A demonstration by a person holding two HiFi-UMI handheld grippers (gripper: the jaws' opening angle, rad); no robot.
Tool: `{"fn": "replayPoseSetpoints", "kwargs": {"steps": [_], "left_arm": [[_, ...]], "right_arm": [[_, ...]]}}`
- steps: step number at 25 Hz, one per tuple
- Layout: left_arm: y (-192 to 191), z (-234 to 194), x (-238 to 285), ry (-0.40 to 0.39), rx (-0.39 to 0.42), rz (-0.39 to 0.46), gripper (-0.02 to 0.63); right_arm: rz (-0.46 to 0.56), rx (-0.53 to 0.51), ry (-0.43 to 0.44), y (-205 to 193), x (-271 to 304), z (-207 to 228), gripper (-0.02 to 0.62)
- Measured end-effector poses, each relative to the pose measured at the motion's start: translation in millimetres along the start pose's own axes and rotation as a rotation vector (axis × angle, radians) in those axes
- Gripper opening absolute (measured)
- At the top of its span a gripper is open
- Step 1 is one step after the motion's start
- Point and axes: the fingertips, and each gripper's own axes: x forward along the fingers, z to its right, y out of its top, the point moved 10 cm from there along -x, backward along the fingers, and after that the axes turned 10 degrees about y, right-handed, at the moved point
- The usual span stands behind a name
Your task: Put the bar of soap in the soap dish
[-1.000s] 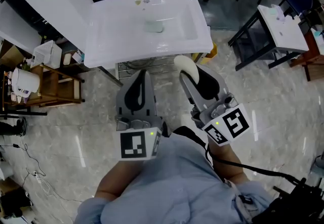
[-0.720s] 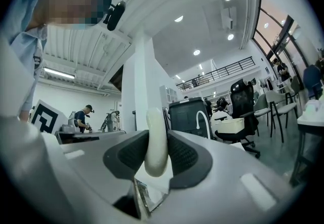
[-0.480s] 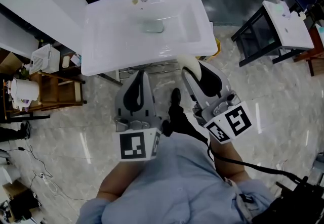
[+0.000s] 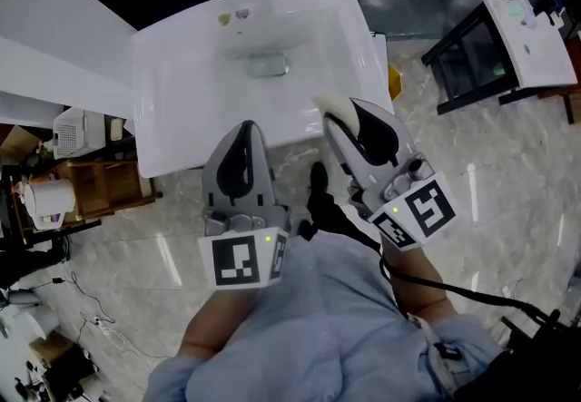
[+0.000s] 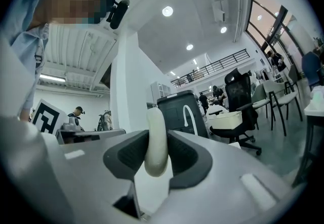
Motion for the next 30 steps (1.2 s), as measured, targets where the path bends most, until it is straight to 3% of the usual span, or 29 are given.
{"fn": "replayPoseSetpoints", "kwargs": {"steps": [12,20,30], "left_arm": [[12,14,94,0.082,0.017,0.011,0.005],[17,-6,111,0.162,0.005,0.036,0.005],[-4,-46,161,0.194,-0.041,-0.018,0.005]], "right_arm": [[-0.026,0.015,0.142,14,62,94,0.110],[-0.044,0.000,0.204,18,97,113,0.110],[-0.123,0.037,0.216,-3,150,142,0.110]]}}
